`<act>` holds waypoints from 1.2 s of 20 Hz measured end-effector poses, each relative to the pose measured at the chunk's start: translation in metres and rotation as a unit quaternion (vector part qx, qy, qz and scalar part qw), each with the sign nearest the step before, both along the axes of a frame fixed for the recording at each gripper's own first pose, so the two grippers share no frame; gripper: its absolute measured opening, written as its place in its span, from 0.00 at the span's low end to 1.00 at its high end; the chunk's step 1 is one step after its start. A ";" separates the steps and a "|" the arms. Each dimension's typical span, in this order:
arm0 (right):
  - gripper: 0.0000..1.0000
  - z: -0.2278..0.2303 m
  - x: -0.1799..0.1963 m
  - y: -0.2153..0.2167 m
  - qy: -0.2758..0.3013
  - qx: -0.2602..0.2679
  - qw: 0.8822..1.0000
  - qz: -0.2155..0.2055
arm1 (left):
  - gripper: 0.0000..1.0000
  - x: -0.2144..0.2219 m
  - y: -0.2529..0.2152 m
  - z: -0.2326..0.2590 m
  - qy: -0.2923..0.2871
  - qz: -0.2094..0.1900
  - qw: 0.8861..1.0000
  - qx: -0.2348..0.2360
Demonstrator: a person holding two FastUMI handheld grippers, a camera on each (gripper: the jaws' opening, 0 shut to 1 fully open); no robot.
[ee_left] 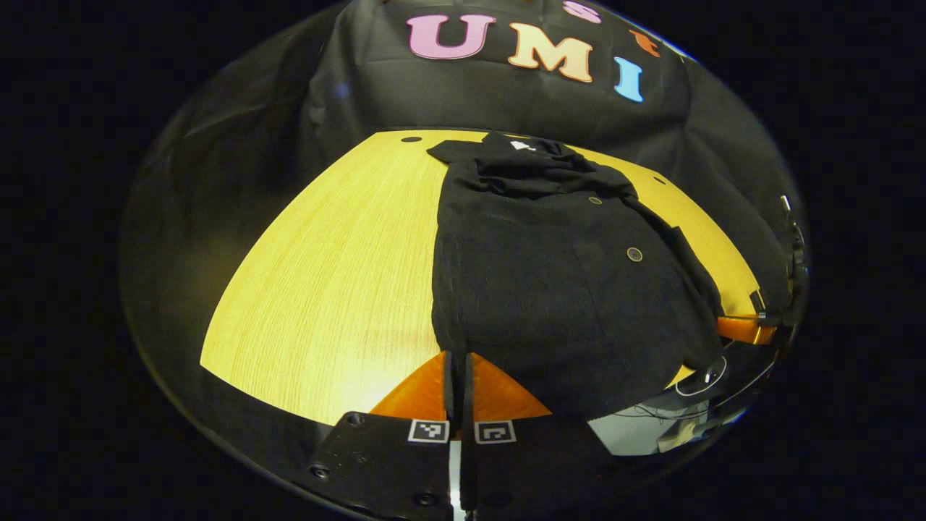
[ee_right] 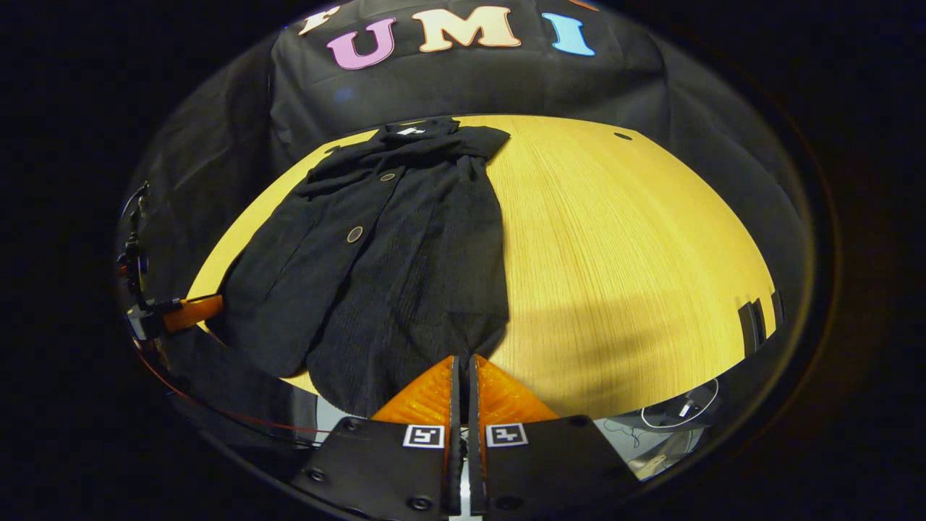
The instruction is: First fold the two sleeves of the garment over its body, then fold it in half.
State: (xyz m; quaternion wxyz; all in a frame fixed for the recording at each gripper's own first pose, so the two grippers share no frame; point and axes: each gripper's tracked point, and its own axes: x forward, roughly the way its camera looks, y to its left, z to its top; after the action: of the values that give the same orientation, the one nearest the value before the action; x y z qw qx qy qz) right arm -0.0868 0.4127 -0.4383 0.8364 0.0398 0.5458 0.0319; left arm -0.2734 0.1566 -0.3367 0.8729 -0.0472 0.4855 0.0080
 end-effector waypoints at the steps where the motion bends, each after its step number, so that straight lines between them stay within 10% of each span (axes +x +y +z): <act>1: 0.07 0.001 0.000 -0.001 -0.002 0.001 1.000 0.004 | 0.00 -0.001 -0.001 0.000 0.005 0.008 1.000 -0.002; 24: 0.06 0.135 0.163 0.012 -0.170 0.107 0.978 0.057 | 0.00 0.156 -0.020 0.113 -0.102 0.038 0.994 0.008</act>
State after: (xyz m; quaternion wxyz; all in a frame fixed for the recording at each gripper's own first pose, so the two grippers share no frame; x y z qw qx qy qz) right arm 0.0757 0.4249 -0.3036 0.9047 0.0917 0.3904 0.1436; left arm -0.1169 0.1363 -0.2242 0.9172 -0.0590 0.3920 0.0403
